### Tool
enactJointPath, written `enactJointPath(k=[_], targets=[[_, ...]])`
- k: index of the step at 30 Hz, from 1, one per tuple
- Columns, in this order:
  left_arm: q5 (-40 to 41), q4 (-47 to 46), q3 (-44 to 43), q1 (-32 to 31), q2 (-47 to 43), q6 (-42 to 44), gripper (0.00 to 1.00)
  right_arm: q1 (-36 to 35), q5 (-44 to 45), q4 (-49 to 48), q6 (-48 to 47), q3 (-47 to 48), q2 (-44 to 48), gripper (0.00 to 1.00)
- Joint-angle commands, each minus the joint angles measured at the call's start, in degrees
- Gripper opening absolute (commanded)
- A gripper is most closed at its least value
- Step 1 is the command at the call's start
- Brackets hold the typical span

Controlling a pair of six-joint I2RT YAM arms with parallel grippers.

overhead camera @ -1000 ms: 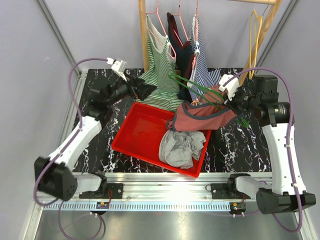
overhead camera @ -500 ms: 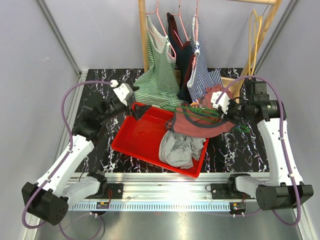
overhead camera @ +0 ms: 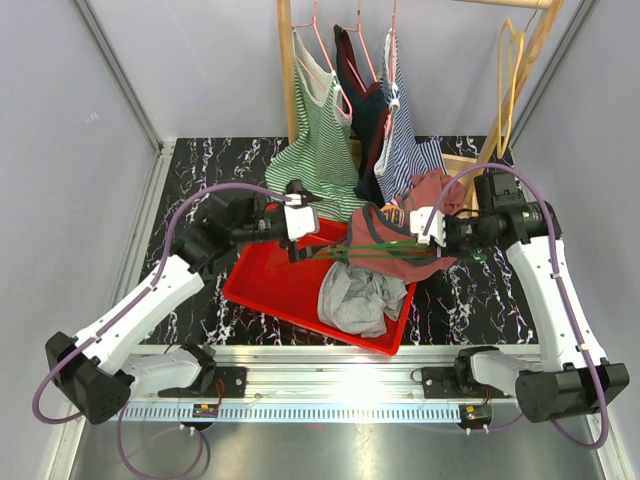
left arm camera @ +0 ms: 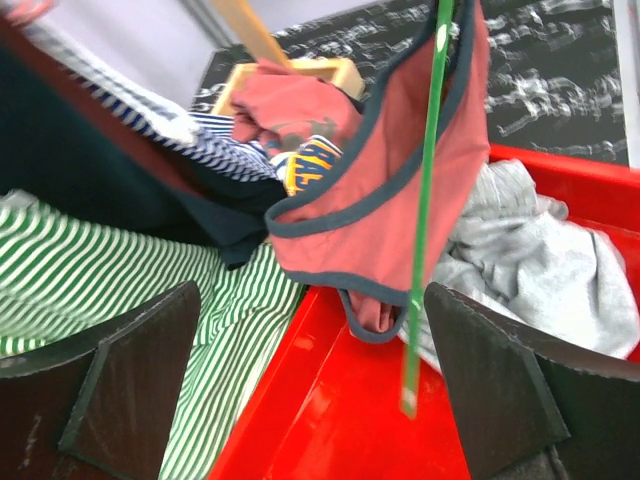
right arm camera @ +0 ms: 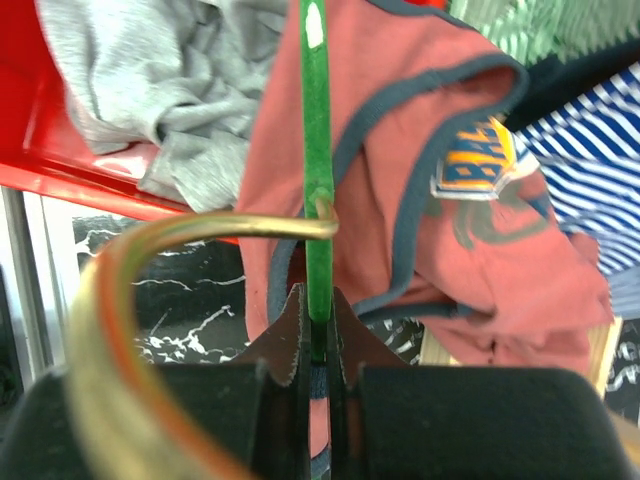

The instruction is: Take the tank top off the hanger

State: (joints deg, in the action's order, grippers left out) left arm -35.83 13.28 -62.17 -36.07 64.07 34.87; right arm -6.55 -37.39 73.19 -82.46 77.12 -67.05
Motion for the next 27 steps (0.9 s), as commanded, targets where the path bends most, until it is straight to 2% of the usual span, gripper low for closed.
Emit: enactJointPath(k=[1, 7, 11, 14, 18, 19, 22, 23, 25, 26, 27], targets=[[-3.53, 6.04, -4.53, -2.59, 2.45, 8.1, 0.96, -2.41, -0.06, -1.55, -1.04, -0.66, 0.86, 0.0], [-4.07, 10.89, -6.38, -6.72, 6.93, 10.04, 0.91, -2.51, -0.4, -2.7, 0.28, 0.4, 1.13, 0.0], [-1.26, 12.3, -7.0, -9.18, 9.4, 10.57, 0.86, -2.51, -0.93, -2.61, 0.8, 1.1, 1.3, 0.0], [4.0, 11.16, -7.78, -10.33, 11.42, 8.82, 0.76, -2.51, -1.9, -2.17, 0.8, 1.36, 1.74, 0.0], [10.42, 8.96, -8.67, -10.77, 12.92, 5.83, 0.6, -2.51, -3.39, -1.56, 0.63, 1.28, 2.36, 0.0], [10.78, 8.44, -8.67, -10.77, 13.18, 5.47, 0.51, -2.51, -3.66, -1.47, 0.63, 1.19, 2.53, 0.0], [12.36, 6.94, -8.41, -10.86, 13.27, 3.89, 0.34, -2.51, -4.19, -1.56, 0.98, 0.93, 2.71, 0.0], [12.89, 6.41, -8.32, -10.86, 13.18, 3.19, 0.22, -2.51, -4.36, -1.82, 1.33, 0.84, 2.8, 0.0], [12.81, 6.32, -7.97, -10.86, 13.01, 2.49, 0.12, -2.51, -5.15, -2.0, 1.59, 0.75, 2.89, 0.0], [12.98, 6.23, -7.79, -10.86, 12.92, 2.13, 0.0, -2.51, -5.94, -2.17, 2.38, 0.84, 2.89, 0.0], [13.16, 5.97, -7.18, -10.95, 12.57, 1.52, 0.0, -2.51, -6.2, -2.52, 3.08, 0.92, 2.97, 0.01]])
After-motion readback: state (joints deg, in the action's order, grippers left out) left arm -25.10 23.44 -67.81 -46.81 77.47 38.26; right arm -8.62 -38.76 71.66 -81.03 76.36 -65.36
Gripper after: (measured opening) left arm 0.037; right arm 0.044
